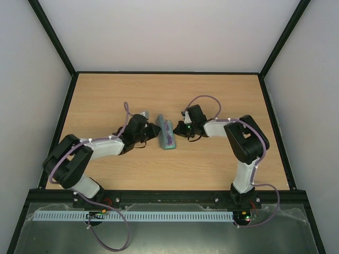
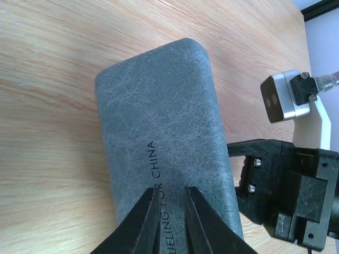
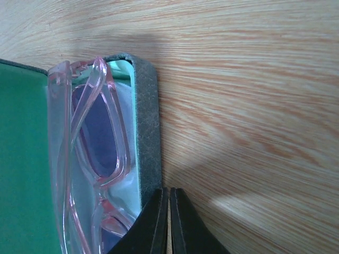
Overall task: Organize the sunglasses
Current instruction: Close the sunglasses case at the center of the board.
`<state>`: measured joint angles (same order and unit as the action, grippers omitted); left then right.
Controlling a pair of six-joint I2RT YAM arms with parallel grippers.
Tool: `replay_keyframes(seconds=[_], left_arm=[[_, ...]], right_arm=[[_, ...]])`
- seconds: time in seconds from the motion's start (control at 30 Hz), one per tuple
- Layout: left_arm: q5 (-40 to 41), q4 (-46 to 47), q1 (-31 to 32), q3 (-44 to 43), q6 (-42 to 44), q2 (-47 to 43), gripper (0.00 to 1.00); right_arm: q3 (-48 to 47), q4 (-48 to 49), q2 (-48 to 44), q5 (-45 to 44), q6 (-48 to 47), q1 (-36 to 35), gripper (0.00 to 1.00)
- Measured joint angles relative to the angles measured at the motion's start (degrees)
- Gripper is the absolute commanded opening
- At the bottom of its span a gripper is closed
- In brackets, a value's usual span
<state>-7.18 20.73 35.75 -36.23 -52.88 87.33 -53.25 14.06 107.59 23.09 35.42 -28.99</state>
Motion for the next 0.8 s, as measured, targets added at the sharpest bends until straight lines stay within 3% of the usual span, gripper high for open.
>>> replay_keyframes(seconds=[0.37, 0.53, 0.6, 0.73, 0.8], left_arm=[[0.0, 0.8, 3.8, -8.8, 0.0, 12.9, 0.16], [0.4, -0.6, 3.5, -7.0, 0.2, 10.1, 0.22], [1.2, -2.8, 3.4, -5.6, 0.6, 6.6, 0.27], [3.4, -6.5, 3.2, -2.1, 1.2, -4.4, 0.64], [4.1, -7.4, 3.2, 0.6, 1.0, -11.1, 0.72]], right_arm=[[-0.6, 0.4, 0.9, 1.7, -0.5, -0.2, 0.04], [-0.6, 0.2, 0.9, 1.1, -0.8, -0.2, 0.04], [-0.6, -0.1, 0.6, 0.4, -1.0, -0.2, 0.16], [-3.1, -5.0, -0.8, -4.1, -2.3, -0.2, 0.28], [-6.9, -8.2, -0.6, -6.2, -2.9, 0.1, 0.31]])
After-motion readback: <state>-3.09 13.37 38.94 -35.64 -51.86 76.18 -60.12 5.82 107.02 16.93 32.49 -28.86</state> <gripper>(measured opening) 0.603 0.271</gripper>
